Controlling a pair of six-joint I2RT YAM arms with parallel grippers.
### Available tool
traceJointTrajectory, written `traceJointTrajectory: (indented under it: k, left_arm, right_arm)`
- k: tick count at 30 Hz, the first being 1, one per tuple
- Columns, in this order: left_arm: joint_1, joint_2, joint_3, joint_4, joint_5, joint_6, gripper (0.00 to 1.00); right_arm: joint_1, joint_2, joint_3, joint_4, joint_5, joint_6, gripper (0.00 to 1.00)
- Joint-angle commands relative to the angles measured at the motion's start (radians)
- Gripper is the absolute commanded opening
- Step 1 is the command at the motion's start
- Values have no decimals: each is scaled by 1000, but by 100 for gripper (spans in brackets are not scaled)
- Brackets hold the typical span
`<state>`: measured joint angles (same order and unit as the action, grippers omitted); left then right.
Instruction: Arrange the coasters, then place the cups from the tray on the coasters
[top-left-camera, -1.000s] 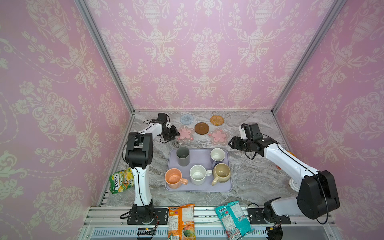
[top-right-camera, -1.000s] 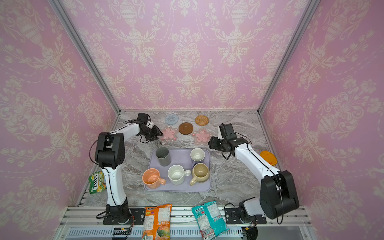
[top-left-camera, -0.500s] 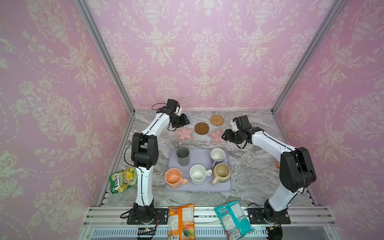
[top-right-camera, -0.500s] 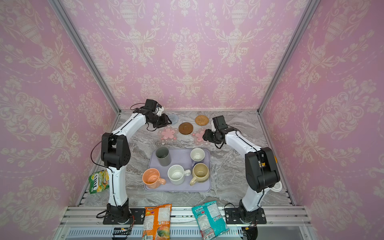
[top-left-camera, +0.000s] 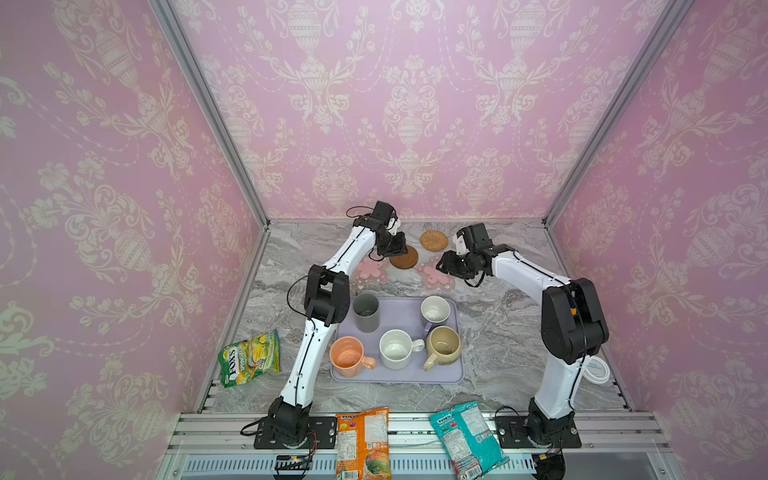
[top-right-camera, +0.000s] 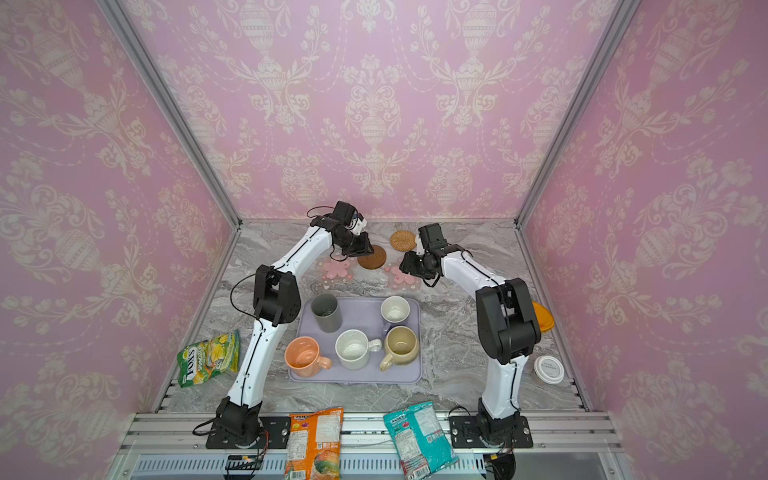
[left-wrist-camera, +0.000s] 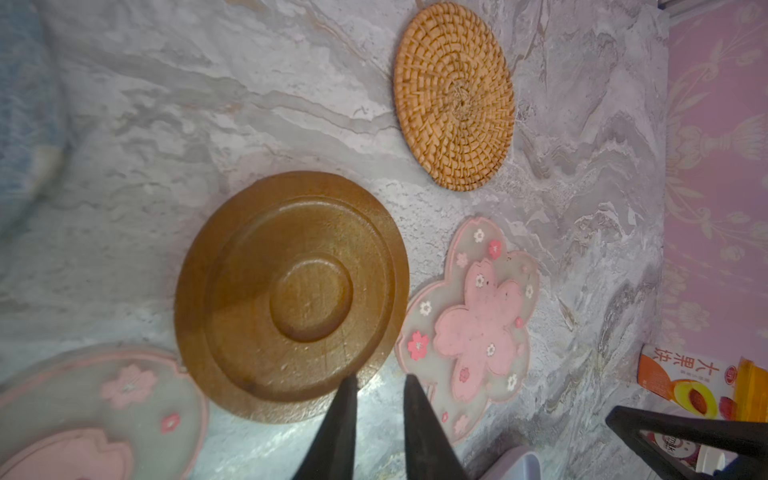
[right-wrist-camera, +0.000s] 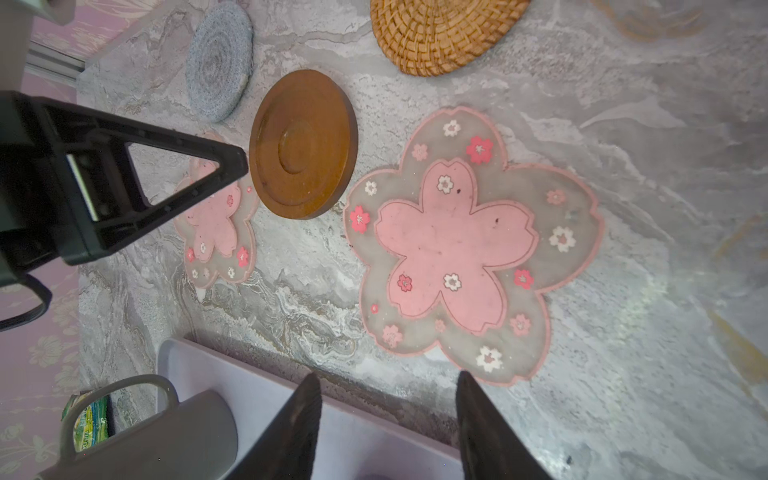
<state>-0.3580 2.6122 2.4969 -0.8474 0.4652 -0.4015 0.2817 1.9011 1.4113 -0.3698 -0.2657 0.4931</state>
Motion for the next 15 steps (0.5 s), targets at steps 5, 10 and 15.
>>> traceJointTrajectory:
  k: [5,10,15]
  left_arm:
    - [-7,79,78,-79,-36,-51,12]
    - [-10,92,77,-65,-66,-63,9]
    - [-12,105,77,-56,-95,-77,10]
  right_arm:
    - [0,18,25,-4,-14,-31,55]
    - [-4,18,18,-4,-14,-41,55]
    - [-9,15,6,-4,-16,-45,55]
